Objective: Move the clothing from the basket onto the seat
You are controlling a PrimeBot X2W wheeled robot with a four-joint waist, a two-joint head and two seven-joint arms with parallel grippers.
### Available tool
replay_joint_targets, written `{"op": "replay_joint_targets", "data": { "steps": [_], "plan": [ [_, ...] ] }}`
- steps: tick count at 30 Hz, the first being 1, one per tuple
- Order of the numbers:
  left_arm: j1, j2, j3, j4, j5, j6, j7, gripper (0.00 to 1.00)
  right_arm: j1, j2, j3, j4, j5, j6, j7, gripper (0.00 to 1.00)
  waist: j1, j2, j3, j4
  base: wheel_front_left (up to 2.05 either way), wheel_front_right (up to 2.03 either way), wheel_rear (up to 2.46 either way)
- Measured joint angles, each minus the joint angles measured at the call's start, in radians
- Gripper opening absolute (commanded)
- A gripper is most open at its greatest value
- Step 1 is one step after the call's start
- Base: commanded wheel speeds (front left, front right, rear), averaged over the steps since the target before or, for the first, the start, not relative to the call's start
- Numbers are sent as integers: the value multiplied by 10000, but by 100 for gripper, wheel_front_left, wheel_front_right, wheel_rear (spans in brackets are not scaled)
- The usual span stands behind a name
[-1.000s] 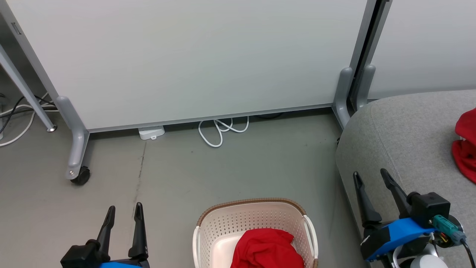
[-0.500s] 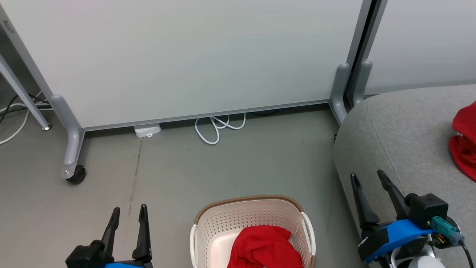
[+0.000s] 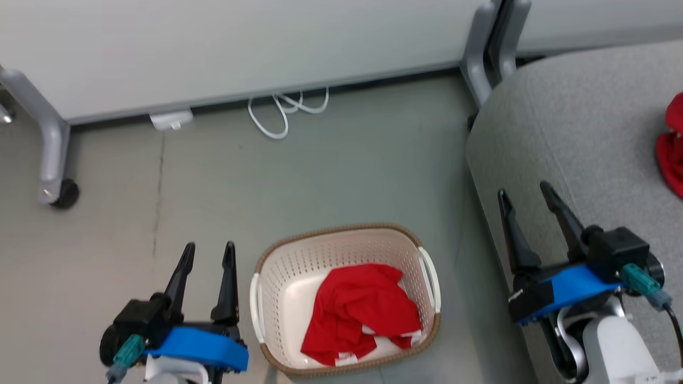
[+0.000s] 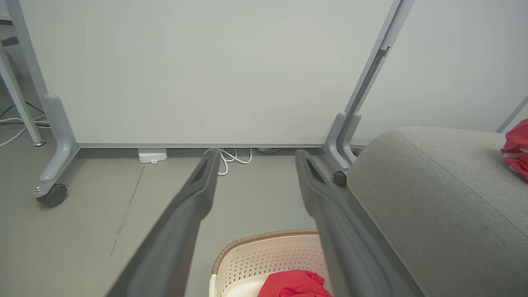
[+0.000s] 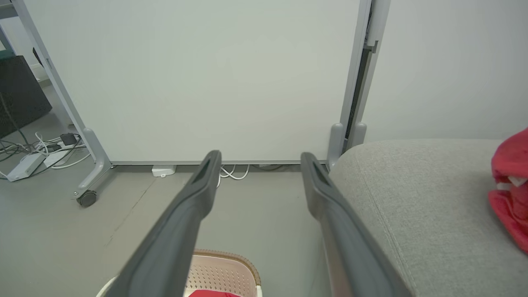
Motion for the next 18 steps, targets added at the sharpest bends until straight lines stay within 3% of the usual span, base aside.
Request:
{"op": "replay_joint_targets", "data": {
  "steps": [8, 18],
  "plan": [
    [-1786, 174, -1032, 621, -8, 0, 0, 100, -1116, 0, 10, -382, -431, 0, -77, 100, 2, 0, 1994, -351, 0, 0, 0],
    [-4223, 485, -2598, 3185, -205, 0, 0, 100, -2158, -4, 362, -848, -437, 0, -230, 100, 3, 0, 4435, -863, 0, 0, 0]
  ]
}}
